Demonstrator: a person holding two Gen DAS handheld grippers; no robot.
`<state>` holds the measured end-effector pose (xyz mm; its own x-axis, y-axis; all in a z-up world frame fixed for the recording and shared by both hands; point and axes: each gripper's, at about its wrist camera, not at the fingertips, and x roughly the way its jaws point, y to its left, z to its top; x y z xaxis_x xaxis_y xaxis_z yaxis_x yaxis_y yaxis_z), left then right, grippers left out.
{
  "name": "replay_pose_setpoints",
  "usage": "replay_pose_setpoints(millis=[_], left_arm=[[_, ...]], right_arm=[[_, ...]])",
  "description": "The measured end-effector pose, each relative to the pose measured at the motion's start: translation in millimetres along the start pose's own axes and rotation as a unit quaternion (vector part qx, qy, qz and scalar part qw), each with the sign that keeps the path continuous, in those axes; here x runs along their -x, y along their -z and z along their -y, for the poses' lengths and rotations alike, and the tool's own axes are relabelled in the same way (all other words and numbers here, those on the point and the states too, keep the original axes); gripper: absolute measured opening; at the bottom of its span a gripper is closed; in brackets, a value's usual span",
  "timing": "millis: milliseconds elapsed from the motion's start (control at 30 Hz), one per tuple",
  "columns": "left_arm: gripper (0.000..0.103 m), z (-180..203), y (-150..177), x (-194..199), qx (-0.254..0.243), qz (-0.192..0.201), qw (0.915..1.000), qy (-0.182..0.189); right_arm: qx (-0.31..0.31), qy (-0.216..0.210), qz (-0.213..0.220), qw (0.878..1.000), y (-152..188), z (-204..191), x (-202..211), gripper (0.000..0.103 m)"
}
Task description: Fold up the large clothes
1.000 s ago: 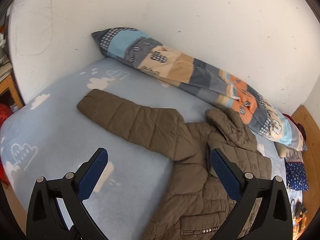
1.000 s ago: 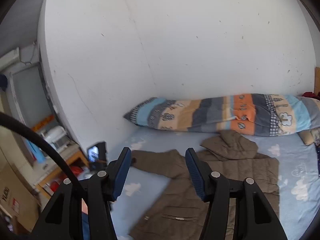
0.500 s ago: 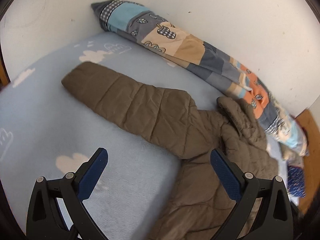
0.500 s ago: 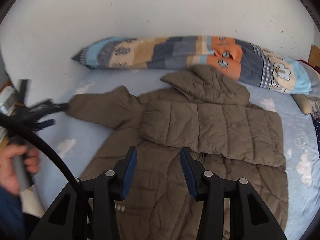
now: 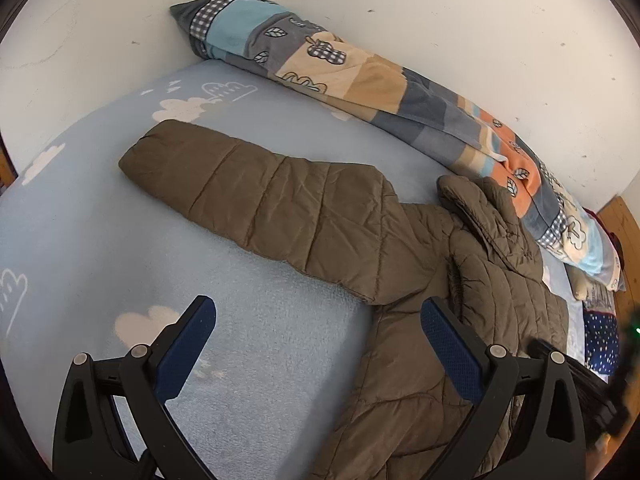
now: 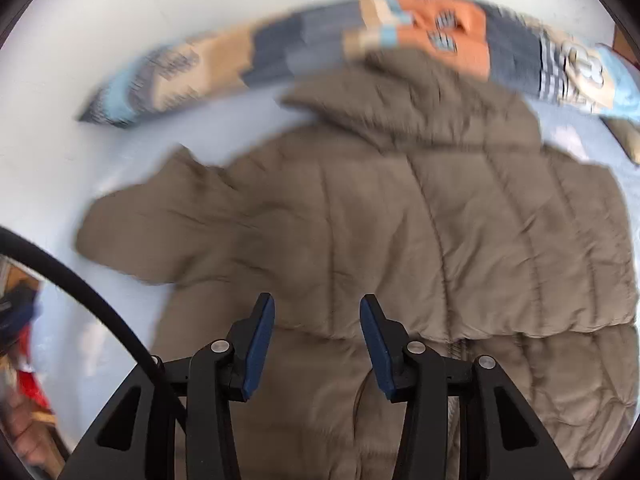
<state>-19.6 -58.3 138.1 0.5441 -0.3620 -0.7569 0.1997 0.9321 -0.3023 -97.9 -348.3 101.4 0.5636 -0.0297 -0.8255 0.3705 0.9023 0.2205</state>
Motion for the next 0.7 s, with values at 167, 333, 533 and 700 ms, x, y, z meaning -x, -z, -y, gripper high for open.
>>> replay_pose_setpoints(millis=[167,333,533,700], left_arm=[[0.102,6.3,5.1,-12.0,-0.003,-0.009,0.9999,-0.004],[0.102,-6.0,7.0,-23.2,-0.004,-0.006,0.9998,-0.016],[0.102,-66.8,-24.8,-26.9,0.078,0.001,0.9968,-0.018],[0.093,-140.2,-63.5,-50.1,0.195,-0.025,0.9803,-0.016]], right_arm=[[0.067,-0.005,0.063,0.996,39.3,-3.5,88.1,0.05],[0.095,-0.017,0.085,0.992,84.7,24.2,97.1,0.053],[0.084,-0.049,0.074,0.993,65.9,31.0,97.9,0.053],[0.058,-0.06,0.056,0.995,66.1,41.8,93.0,0.053]])
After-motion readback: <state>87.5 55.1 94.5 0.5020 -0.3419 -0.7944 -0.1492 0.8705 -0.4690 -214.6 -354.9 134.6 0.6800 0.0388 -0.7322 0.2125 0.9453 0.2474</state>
